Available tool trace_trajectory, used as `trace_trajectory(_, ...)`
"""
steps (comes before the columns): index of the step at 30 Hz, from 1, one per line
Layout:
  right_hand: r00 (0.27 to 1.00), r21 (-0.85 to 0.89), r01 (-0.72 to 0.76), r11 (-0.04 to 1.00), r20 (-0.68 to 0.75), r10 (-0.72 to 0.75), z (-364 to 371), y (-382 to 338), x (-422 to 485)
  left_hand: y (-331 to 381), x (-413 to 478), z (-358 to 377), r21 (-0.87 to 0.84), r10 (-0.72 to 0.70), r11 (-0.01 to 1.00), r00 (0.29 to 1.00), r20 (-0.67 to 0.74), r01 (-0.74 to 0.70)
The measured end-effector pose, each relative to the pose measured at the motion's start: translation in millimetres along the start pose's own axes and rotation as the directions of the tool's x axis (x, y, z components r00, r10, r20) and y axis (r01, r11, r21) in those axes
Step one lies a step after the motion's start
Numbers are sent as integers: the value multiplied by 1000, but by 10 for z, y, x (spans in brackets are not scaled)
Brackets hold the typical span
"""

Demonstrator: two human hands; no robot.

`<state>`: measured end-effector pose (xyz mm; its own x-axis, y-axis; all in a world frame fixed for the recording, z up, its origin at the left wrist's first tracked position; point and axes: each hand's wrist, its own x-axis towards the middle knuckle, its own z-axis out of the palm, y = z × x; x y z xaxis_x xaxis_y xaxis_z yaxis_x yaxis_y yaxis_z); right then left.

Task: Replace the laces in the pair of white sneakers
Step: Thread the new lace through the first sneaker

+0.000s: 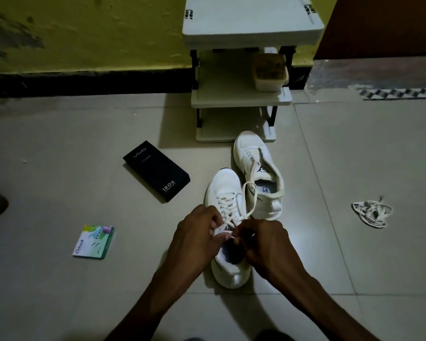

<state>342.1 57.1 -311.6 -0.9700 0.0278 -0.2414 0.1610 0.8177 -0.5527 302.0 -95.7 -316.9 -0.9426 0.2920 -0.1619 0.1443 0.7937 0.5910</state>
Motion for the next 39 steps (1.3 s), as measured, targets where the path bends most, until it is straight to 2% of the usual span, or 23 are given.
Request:
trace_trajectory(2, 999, -16, -28, 999, 23, 28, 24, -40, -58, -10, -6, 43, 37, 1, 999, 1000, -25, 0)
trace_trajectory(5, 997, 130, -37, 991, -69, 46, 182, 59, -32, -26, 15, 101, 54, -28, 998, 999, -41, 30)
trace_trajectory(7, 988, 86, -133, 987, 84, 126, 362, 106, 49, -43, 28, 126, 50, -29, 998, 998, -47, 32)
trace_trajectory(8, 983, 60, -168, 984, 84, 163, 427, 90, 44, -56, 31, 136, 34, -31, 999, 998, -47, 32)
trace_trajectory(9, 983, 8, -184, 983, 27, 183, 474, 64, 69, -72, 36, 139, 7, -38, 999, 998, -46, 38)
trace_trajectory(10, 977, -28, -162, 986, -144, 156, 493, 33, 85, -86, 38, 132, -25, -49, 999, 998, -45, 48)
trace_trajectory(12, 941, -92, -57, 994, -339, 23, 508, -13, 38, -107, 38, 105, -86, -77, 994, 996, -32, 74)
trace_trajectory(16, 900, -115, 38, 993, -427, -84, 534, 14, 8, -163, 49, 80, -192, -108, 976, 994, 0, 106)
trace_trajectory(23, 885, -135, 44, 990, -453, -102, 529, -30, 41, -276, 84, 77, -312, -102, 943, 993, 52, 113)
trace_trajectory(35, 875, 149, -26, 989, -475, 94, 702, -94, 81, -341, 69, 86, -390, -96, 914, 994, 62, 112)
trace_trajectory(39, 873, 196, -76, 978, -460, 160, 709, -93, 123, -352, 72, 91, -393, -99, 911, 991, 89, 126)
